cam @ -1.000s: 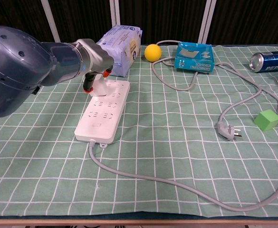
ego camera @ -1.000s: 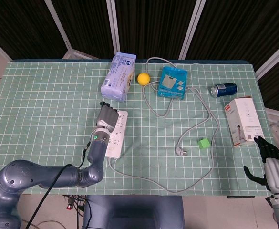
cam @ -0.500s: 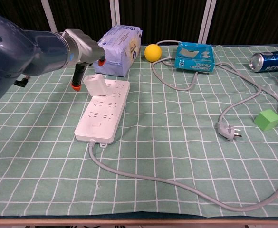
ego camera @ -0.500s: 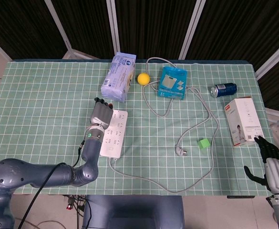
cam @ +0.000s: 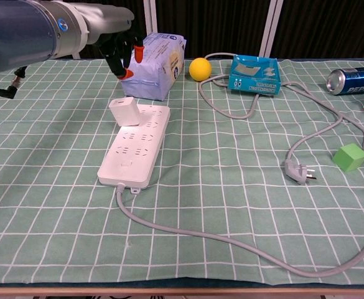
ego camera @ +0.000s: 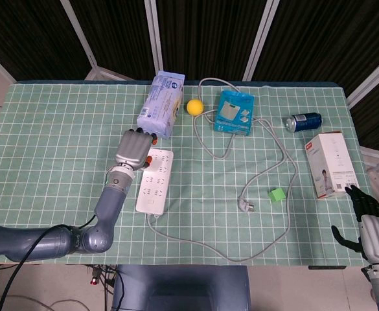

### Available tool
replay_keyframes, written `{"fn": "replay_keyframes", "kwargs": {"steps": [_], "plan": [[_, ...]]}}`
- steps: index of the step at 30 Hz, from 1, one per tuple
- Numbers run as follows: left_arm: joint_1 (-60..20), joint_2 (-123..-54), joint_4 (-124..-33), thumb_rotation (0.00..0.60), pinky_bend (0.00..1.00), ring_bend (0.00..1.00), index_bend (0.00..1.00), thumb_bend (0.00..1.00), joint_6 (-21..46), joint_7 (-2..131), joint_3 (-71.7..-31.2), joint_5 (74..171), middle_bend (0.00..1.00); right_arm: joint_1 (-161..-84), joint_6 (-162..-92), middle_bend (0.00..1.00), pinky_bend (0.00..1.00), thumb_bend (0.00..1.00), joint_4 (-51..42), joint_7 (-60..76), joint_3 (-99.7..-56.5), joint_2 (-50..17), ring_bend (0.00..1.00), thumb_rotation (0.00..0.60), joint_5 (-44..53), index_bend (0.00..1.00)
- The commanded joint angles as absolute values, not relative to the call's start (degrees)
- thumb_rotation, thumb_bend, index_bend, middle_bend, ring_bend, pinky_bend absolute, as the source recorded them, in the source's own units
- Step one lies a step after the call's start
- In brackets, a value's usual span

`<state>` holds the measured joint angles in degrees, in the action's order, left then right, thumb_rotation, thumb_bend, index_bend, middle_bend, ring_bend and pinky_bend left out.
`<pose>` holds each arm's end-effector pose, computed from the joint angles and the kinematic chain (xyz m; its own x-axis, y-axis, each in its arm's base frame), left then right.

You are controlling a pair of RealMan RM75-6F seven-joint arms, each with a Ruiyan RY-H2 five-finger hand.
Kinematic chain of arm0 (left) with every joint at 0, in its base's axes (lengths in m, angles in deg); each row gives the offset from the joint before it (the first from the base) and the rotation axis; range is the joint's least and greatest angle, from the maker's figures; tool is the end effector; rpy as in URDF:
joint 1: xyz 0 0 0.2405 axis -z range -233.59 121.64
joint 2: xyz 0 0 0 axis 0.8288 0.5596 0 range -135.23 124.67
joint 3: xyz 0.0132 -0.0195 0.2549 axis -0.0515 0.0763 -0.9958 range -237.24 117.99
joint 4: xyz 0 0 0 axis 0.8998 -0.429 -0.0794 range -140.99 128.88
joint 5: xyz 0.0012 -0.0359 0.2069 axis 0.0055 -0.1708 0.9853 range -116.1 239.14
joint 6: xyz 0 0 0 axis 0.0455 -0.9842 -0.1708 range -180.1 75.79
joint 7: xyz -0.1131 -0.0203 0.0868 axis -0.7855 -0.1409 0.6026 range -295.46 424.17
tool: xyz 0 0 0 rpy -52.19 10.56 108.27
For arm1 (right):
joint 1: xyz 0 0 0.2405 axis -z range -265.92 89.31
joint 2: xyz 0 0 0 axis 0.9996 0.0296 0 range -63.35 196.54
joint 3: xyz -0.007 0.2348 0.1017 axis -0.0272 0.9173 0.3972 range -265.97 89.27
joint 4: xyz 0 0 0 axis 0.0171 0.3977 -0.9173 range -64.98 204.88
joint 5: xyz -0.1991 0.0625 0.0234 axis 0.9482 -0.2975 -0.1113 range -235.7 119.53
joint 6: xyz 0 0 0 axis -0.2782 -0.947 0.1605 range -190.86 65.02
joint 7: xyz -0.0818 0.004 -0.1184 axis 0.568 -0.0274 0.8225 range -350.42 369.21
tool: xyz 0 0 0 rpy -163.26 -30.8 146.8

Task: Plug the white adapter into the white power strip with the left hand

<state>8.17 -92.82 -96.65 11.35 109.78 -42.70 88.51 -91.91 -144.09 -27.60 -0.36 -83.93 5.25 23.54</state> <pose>-0.0424 0.3998 0.0100 0.5361 0.1786 0.8251 0.8360 -0.2479 -0.4895 -0.3114 -0.1782 0.1644 0.1799 -0.0410 0.9828 -0.9795 0.0847 0.1828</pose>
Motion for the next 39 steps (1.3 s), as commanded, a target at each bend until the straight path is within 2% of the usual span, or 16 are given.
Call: {"fn": "replay_keyframes", "kwargs": {"steps": [1, 7, 13, 15, 18, 20, 32, 39], "plan": [[0.82, -96.28, -95.67, 0.600, 0.58, 0.47, 0.54, 0.36, 8.39, 85.87, -36.89, 99.82, 0.63, -91.89, -144.09, 0.00, 0.04, 0.40, -27.52, -0.30, -83.94, 5.21, 0.00, 0.600, 23.50, 0.00], [-1.90, -100.21, -92.43, 0.600, 0.73, 0.64, 0.70, 0.39, 3.42, 69.20, -34.01, 103.36, 0.83, -91.90, -144.04, 0.00, 0.04, 0.40, -27.46, -0.30, -83.93, 5.19, 0.00, 0.600, 23.44, 0.00], [-3.94, -101.68, -90.30, 0.600, 0.85, 0.74, 0.74, 0.47, -2.48, 56.17, -31.54, 105.43, 0.93, -91.93, -143.87, 0.00, 0.04, 0.40, -27.47, -0.37, -83.93, 5.25, 0.00, 0.600, 23.30, 0.00], [-4.28, -101.60, -89.81, 0.600, 0.87, 0.76, 0.76, 0.48, -4.26, 53.81, -31.12, 105.41, 0.94, -91.94, -143.80, 0.00, 0.04, 0.39, -27.50, -0.40, -83.94, 5.27, 0.00, 0.600, 23.26, 0.00], [-5.72, -101.20, -88.27, 0.600, 0.90, 0.78, 0.77, 0.48, -10.98, 45.18, -29.34, 104.86, 0.96, -91.97, -143.60, 0.00, 0.04, 0.40, -27.60, -0.37, -83.94, 5.36, 0.00, 0.600, 23.06, 0.00], [-6.22, -101.14, -86.03, 0.600, 0.90, 0.79, 0.78, 0.48, -13.78, 42.36, -29.53, 106.93, 0.97, -91.98, -143.54, 0.00, 0.04, 0.40, -27.64, -0.28, -83.93, 5.37, 0.00, 0.600, 22.98, 0.00], [-7.86, -102.21, -79.90, 0.600, 0.92, 0.82, 0.81, 0.51, -19.47, 32.70, -30.64, 115.44, 1.00, -92.07, -143.24, 0.00, 0.04, 0.40, -27.71, -0.01, -83.92, 5.33, 0.00, 0.600, 22.70, 0.00], [-8.74, -101.95, -79.23, 0.600, 0.93, 0.83, 0.81, 0.53, -20.24, 29.08, -30.62, 117.84, 1.00, -92.06, -143.21, 0.00, 0.04, 0.40, -27.78, 0.05, -83.91, 5.34, 0.00, 0.600, 22.62, 0.00]]}}
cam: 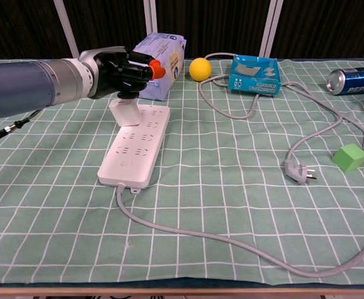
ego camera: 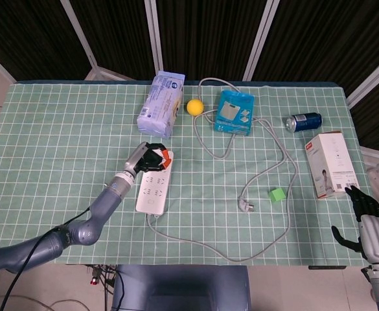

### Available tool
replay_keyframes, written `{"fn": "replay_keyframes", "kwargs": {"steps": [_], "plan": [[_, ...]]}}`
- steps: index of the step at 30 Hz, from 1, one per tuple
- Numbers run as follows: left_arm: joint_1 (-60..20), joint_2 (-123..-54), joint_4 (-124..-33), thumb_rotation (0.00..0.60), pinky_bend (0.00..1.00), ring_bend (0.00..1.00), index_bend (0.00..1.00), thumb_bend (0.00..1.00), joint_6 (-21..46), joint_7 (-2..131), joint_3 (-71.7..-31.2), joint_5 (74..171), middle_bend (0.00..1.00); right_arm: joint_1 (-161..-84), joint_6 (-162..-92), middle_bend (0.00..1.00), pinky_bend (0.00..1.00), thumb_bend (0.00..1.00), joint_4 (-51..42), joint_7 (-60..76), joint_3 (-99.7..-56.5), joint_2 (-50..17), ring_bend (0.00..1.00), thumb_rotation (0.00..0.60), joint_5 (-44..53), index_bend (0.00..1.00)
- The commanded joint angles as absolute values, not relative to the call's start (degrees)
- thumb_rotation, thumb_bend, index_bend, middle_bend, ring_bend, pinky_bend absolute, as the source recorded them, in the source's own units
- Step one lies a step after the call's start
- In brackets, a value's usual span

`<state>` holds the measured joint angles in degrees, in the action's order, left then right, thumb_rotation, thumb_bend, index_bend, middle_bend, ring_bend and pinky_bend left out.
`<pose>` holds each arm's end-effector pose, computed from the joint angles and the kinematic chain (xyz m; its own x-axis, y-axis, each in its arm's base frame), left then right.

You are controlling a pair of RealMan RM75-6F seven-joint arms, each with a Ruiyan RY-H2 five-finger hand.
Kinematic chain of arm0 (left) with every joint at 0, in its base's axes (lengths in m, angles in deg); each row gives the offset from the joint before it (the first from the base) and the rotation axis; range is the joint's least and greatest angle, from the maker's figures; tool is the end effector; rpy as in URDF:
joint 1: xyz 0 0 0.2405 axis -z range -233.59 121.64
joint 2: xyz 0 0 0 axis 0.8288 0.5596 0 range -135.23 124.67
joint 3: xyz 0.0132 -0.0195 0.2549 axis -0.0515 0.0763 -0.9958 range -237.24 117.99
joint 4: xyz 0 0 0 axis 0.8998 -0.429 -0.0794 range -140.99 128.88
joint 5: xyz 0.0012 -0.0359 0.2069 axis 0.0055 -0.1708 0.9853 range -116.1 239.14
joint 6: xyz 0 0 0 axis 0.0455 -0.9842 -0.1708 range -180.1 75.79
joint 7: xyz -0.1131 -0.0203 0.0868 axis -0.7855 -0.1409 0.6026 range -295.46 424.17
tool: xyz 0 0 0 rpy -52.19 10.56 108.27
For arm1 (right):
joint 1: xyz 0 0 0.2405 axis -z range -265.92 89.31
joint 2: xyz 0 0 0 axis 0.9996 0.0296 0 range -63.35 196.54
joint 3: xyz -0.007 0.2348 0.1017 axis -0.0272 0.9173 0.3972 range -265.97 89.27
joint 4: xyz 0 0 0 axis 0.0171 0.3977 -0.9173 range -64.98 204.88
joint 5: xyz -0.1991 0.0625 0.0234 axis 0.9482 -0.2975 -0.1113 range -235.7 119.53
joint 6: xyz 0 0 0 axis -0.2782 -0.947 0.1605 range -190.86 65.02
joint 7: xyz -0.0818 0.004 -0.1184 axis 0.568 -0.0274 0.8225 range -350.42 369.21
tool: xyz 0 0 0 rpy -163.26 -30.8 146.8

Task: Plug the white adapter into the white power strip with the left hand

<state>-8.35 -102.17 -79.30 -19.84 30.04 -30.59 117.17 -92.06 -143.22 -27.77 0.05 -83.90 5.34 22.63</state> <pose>-0.0936 0.4048 -0.0409 -0.5967 0.5060 0.6229 0.7714 0.1475 0.6191 -0.3133 -0.1788 0.1634 0.1819 -0.0529 0.9819 -0.9774 0.0994 0.1864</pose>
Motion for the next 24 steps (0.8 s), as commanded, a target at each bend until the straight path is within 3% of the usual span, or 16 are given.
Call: {"fn": "replay_keyframes", "kwargs": {"steps": [1, 24], "plan": [[-8.93, -101.74, -79.37, 0.600, 0.94, 0.83, 0.82, 0.53, -20.39, 28.58, -30.65, 118.18, 1.00, -92.05, -143.21, 0.00, 0.04, 0.40, -27.77, 0.07, -83.92, 5.34, 0.00, 0.600, 22.61, 0.00], [-9.25, -102.50, -76.11, 0.600, 0.96, 0.86, 0.83, 0.56, -23.79, 19.25, -30.50, 122.53, 1.00, -92.03, -143.11, 0.00, 0.04, 0.40, -27.91, 0.37, -84.06, 5.41, 0.00, 0.600, 22.69, 0.00]]}}
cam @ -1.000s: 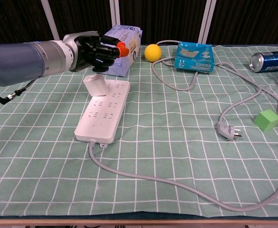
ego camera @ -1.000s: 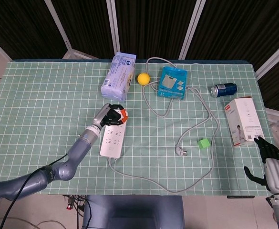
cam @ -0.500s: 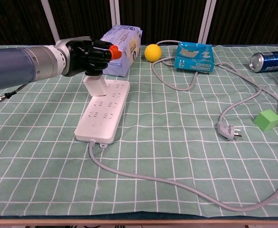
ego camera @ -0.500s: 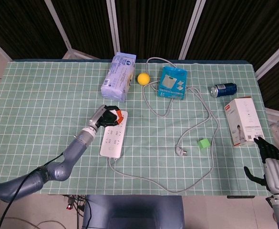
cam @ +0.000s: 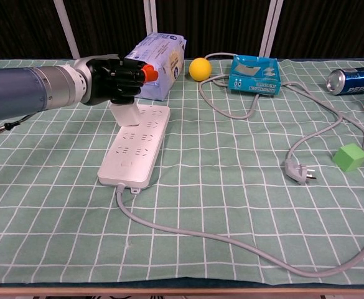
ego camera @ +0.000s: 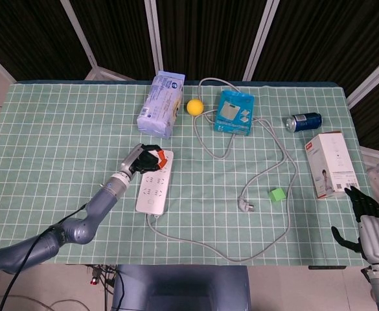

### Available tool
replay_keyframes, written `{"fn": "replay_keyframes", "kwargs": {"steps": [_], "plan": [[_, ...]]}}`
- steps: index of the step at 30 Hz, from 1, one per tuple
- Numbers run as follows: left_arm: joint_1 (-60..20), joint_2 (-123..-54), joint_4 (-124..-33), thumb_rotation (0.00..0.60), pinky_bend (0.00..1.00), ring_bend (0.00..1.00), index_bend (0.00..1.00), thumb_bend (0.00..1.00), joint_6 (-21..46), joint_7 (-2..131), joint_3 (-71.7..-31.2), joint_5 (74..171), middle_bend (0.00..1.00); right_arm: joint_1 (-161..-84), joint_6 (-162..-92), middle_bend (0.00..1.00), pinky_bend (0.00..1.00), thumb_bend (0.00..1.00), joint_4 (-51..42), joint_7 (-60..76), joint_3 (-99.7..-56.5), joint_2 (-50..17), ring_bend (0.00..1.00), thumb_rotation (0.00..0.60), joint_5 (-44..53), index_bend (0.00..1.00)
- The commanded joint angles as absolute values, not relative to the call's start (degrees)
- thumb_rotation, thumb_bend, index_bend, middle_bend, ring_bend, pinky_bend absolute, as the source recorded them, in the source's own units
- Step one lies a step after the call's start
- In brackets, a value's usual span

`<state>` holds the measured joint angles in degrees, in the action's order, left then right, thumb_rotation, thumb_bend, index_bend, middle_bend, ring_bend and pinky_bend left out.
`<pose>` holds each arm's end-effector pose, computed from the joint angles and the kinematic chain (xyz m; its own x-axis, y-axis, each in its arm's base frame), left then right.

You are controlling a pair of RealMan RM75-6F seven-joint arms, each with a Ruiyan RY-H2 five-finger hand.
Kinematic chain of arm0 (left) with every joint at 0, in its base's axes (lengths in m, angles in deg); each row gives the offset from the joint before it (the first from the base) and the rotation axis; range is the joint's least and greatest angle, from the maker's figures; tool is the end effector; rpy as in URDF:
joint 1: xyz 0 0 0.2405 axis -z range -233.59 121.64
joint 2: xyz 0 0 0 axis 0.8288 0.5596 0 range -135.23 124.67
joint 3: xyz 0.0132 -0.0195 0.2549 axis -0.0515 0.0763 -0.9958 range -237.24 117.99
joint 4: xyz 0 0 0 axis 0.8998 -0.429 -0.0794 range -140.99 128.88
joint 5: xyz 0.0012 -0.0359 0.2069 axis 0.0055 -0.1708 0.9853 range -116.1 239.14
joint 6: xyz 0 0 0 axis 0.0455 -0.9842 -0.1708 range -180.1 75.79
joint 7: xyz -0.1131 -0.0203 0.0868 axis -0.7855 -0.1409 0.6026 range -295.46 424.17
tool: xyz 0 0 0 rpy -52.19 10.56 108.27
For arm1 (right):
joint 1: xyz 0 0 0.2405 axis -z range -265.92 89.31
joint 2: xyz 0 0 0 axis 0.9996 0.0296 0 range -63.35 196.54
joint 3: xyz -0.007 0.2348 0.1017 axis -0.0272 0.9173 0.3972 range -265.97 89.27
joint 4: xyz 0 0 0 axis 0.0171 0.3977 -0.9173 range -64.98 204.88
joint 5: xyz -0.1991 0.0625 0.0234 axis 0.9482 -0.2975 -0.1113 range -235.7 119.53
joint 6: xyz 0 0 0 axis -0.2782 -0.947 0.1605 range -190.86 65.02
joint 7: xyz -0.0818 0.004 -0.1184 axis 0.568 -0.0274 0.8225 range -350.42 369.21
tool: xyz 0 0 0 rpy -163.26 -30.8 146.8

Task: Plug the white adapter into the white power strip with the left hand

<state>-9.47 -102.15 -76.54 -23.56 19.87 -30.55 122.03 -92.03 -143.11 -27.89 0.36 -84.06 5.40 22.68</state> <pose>-0.1081 0.4061 -0.0438 -0.6615 0.5075 0.5521 0.7191 0.2201 0.6592 -0.3133 -0.1780 0.1628 0.1862 -0.0583 0.9808 -0.9765 0.0998 0.1913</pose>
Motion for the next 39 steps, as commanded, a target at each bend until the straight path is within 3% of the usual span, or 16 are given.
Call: {"fn": "replay_keyframes", "kwargs": {"steps": [1, 39], "plan": [[-9.12, -102.66, -75.90, 0.600, 0.96, 0.86, 0.83, 0.56, -23.86, 18.98, -30.52, 122.86, 1.00, -92.04, -143.08, 0.00, 0.04, 0.40, -27.93, 0.39, -84.07, 5.44, 0.00, 0.600, 22.69, 0.00], [-6.61, -106.31, -70.54, 0.600, 0.96, 0.86, 0.83, 0.56, -24.12, 13.52, -33.77, 129.14, 1.00, -91.95, -143.08, 0.00, 0.04, 0.40, -28.17, 0.05, -84.07, 5.54, 0.00, 0.600, 22.60, 0.00]]}}
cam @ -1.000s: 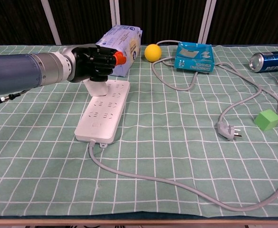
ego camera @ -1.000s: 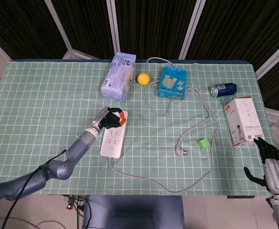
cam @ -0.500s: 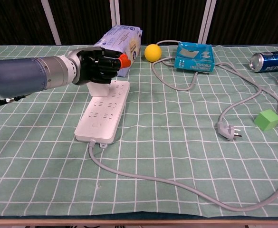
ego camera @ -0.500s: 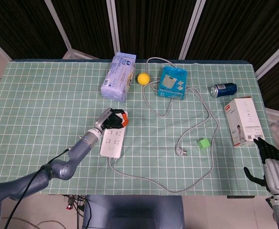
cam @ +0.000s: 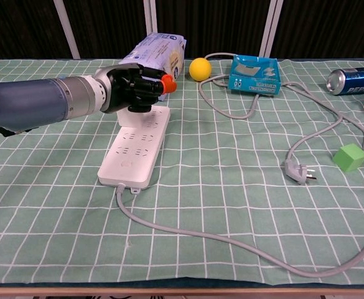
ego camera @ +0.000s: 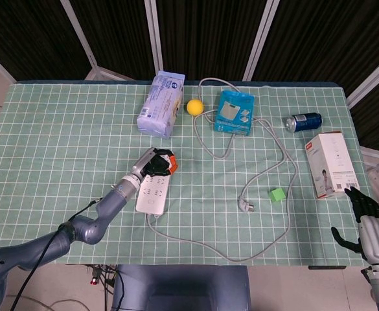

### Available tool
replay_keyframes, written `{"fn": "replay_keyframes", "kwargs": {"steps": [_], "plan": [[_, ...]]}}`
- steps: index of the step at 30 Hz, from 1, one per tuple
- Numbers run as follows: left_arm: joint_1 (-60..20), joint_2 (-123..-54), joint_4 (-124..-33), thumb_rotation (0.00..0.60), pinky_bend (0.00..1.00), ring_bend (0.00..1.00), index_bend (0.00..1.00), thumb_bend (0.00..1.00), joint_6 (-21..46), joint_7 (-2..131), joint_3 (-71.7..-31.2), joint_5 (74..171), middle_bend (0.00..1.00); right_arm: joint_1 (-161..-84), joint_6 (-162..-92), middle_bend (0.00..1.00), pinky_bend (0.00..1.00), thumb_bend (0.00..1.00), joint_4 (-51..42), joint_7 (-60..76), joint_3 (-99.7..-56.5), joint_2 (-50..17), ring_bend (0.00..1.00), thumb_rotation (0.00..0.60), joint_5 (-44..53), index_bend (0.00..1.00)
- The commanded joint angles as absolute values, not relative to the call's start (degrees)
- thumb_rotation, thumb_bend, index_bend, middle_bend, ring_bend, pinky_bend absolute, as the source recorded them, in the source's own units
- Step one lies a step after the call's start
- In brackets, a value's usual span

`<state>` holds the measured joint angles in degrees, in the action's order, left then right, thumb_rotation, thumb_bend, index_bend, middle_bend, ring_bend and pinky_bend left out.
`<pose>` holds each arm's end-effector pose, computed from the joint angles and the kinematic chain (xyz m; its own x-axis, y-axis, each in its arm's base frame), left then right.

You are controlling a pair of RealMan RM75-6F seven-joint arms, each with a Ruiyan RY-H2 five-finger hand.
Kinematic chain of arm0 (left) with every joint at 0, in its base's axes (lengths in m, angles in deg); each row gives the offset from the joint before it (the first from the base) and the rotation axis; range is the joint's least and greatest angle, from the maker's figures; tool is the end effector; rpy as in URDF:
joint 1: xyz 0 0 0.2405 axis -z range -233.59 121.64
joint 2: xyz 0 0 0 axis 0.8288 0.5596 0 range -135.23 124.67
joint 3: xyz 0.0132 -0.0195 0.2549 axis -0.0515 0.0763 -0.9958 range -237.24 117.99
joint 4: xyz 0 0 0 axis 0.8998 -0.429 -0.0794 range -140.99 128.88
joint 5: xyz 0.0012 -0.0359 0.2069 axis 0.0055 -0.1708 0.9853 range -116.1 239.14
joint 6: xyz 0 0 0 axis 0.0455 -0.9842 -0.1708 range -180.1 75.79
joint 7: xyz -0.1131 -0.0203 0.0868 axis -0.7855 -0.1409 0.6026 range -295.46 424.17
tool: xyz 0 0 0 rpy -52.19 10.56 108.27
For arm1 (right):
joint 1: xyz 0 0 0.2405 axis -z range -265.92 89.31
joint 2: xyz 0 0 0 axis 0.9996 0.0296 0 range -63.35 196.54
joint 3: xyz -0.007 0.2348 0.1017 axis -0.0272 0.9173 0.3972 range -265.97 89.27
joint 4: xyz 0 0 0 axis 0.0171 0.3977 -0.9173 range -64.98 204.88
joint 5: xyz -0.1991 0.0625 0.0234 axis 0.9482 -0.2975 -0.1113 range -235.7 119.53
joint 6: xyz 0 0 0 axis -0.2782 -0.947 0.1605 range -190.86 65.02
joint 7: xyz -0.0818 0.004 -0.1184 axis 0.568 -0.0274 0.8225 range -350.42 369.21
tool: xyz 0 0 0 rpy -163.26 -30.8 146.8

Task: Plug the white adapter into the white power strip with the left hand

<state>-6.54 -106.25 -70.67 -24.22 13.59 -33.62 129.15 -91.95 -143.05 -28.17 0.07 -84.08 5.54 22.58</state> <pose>-0.1008 0.4021 -0.0724 -0.6112 0.5716 0.5475 0.7516 0.2022 0.6279 -0.3130 -0.1774 0.1630 0.1784 -0.0594 0.9822 -0.9775 0.1030 0.1838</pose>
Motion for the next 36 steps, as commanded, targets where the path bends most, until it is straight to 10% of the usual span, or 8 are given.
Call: {"fn": "replay_keyframes", "kwargs": {"steps": [1, 14, 25, 36], "plan": [[-6.63, -106.36, -70.42, 0.600, 0.96, 0.86, 0.83, 0.56, -24.10, 13.48, -33.91, 129.10, 1.00, -91.93, -143.16, 0.00, 0.04, 0.40, -28.16, 0.03, -84.05, 5.53, 0.00, 0.600, 22.66, 0.00], [-6.14, -104.84, -73.72, 0.600, 0.84, 0.76, 0.72, 0.50, -19.25, 14.62, -33.16, 131.69, 0.95, -91.93, -143.25, 0.00, 0.04, 0.40, -28.10, 0.22, -84.13, 5.50, 0.00, 0.600, 22.90, 0.00], [-7.80, -93.99, -86.01, 0.600, 0.27, 0.16, 0.30, 0.20, -13.71, 26.36, -35.03, 135.37, 0.31, -91.85, -143.82, 0.00, 0.04, 0.40, -27.56, 0.92, -84.24, 5.30, 0.00, 0.600, 23.55, 0.00], [-21.80, -78.62, -103.18, 0.600, 0.09, 0.00, 0.06, 0.03, 6.68, 66.07, -47.39, 137.27, 0.03, -91.72, -144.90, 0.00, 0.04, 0.40, -27.10, 3.38, -84.33, 4.75, 0.00, 0.600, 24.34, 0.00]]}}
